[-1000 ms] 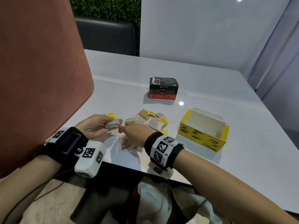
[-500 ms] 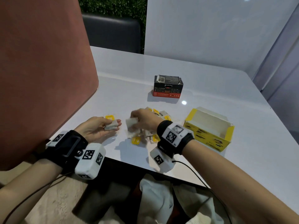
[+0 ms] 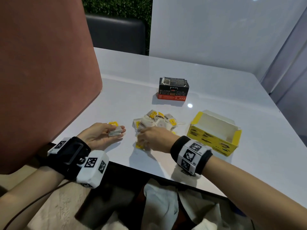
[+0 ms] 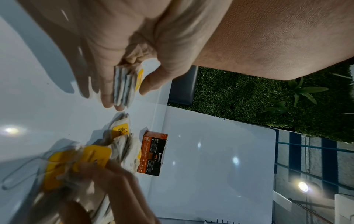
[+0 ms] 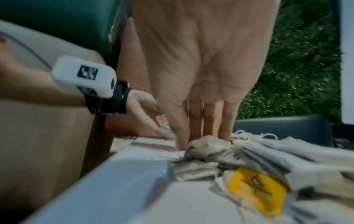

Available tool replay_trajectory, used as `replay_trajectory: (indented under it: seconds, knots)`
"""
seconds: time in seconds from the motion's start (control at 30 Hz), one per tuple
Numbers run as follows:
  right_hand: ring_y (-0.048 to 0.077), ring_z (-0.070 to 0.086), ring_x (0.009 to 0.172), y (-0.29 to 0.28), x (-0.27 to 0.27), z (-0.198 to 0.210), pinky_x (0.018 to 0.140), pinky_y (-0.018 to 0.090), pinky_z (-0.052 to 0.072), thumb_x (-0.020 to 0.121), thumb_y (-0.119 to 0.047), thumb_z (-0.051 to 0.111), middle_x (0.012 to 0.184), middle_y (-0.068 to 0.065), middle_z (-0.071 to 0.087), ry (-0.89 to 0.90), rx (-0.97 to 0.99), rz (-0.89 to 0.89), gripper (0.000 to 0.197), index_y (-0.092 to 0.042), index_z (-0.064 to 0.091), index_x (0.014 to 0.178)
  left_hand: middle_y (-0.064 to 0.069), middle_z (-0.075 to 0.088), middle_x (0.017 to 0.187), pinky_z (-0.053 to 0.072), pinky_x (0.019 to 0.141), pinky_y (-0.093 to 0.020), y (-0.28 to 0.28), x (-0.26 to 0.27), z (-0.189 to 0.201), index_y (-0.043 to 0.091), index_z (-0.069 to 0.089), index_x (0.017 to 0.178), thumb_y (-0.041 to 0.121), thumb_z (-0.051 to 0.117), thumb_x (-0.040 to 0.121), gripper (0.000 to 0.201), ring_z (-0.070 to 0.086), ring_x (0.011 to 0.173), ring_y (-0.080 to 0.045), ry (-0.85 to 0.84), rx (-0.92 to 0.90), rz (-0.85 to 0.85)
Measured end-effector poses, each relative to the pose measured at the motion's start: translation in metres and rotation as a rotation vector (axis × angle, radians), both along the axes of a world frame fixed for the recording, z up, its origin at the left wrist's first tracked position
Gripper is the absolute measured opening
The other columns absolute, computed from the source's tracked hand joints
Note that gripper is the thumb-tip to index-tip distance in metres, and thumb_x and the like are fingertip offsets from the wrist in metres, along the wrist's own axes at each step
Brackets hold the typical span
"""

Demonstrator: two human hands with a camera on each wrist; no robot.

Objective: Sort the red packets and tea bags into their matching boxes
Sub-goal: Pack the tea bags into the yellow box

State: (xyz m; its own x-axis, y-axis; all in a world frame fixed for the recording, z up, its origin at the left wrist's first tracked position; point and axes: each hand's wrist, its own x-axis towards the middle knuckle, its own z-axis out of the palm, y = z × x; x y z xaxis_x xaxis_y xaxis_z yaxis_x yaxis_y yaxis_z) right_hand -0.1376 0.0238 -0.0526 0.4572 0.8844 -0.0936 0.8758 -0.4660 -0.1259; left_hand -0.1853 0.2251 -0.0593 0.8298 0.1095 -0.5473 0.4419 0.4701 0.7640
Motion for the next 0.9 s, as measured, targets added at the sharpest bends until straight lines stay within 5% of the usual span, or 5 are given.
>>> replay_trajectory:
  seconds: [0.2,0.47,0.6,0.77,0.9]
  knots:
    - [0.028,0.060,0.093,-0.008,0.000,0.008,0.070,0.035,0.048,0.084,0.010,0.043,0.104,0.013,0.065,0.024,0.313,-0.175,0.037,-0.007,0.055,0.115,-0.024,0.058,0.116,0.054,0.073,-0.048,-0.001,-0.003,-0.007,-0.005,0.043,0.115,-0.004,0.037,0.094,0.022,0.058,0.107,-0.035,0.014,-0.056,0.007]
    - [0.030,0.043,0.116,0.015,-0.008,-0.010,0.064,0.035,0.035,0.094,-0.004,0.042,0.123,0.013,0.046,-0.158,-0.035,-0.225,0.023,-0.003,0.056,0.112,-0.016,0.062,0.106,0.056,0.068,-0.037,-0.019,-0.006,-0.008,-0.009,0.051,0.101,-0.008,0.032,0.094,0.020,0.060,0.097,-0.025,-0.011,0.000,-0.020]
    - [0.028,0.039,0.118,0.018,-0.005,-0.005,0.068,0.033,0.035,0.089,-0.012,0.054,0.122,0.012,0.048,-0.069,-0.069,-0.234,0.024,-0.004,0.055,0.112,-0.013,0.061,0.107,0.057,0.068,-0.032,-0.025,-0.010,-0.007,-0.006,0.051,0.107,-0.012,0.028,0.094,0.027,0.060,0.098,-0.023,-0.026,0.031,-0.010]
    - [0.027,0.048,0.109,0.011,-0.006,-0.005,0.072,0.030,0.037,0.081,-0.018,0.064,0.113,0.013,0.056,0.168,0.017,-0.273,0.034,-0.009,0.052,0.111,-0.014,0.056,0.118,0.045,0.087,-0.035,-0.035,-0.012,-0.007,-0.004,0.045,0.118,-0.014,0.026,0.094,0.032,0.052,0.111,-0.026,-0.069,0.067,-0.004]
    - [0.029,0.050,0.109,0.000,-0.005,-0.011,0.079,0.029,0.040,0.080,-0.015,0.065,0.105,0.012,0.057,0.205,0.050,-0.323,0.033,-0.007,0.055,0.111,-0.012,0.060,0.102,0.046,0.085,-0.037,-0.042,-0.010,-0.006,-0.004,0.049,0.111,-0.017,0.024,0.091,0.034,0.057,0.094,-0.023,-0.054,0.074,-0.004]
